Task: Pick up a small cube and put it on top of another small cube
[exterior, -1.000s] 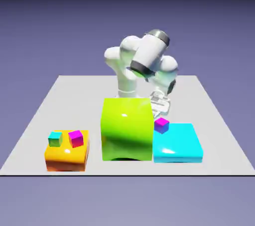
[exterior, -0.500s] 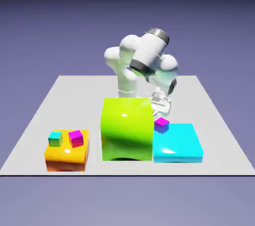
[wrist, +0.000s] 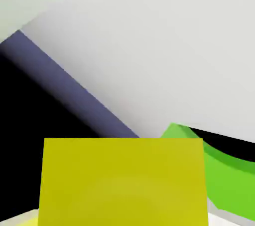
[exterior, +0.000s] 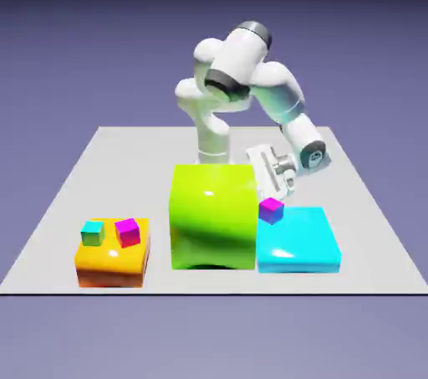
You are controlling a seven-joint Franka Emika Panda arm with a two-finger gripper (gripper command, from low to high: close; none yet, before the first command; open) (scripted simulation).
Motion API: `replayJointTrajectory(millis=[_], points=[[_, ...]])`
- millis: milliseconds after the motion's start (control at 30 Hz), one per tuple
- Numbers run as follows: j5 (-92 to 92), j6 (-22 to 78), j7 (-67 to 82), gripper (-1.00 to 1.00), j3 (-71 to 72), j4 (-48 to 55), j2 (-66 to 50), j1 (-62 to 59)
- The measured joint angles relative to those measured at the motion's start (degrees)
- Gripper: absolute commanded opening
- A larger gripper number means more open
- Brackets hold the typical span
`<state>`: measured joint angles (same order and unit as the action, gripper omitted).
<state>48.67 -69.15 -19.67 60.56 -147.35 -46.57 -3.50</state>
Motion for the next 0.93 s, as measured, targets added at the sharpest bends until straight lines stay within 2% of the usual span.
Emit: replayJointTrajectory(millis=[267, 633, 767, 833, 867, 933], points=[[-17.7, -7.3, 14.3, -1.00, -1.6, 11.7, 11.5, -2.7], [4.7, 1.2, -13.1, -1.00, -7.1, 19.6, 19.1, 10.8], [7.7, 1.9, -15.8, -1.00, -8.0, 18.1, 15.6, 11.8], [11.3, -2.1, -17.1, -1.00, -10.2, 14.0, 15.2, 8.7], [12.4, -3.2, -17.5, 1.00, -10.8, 12.8, 15.1, 7.8], [12.5, -3.2, -17.4, 1.00, -10.8, 12.7, 15.1, 7.8]])
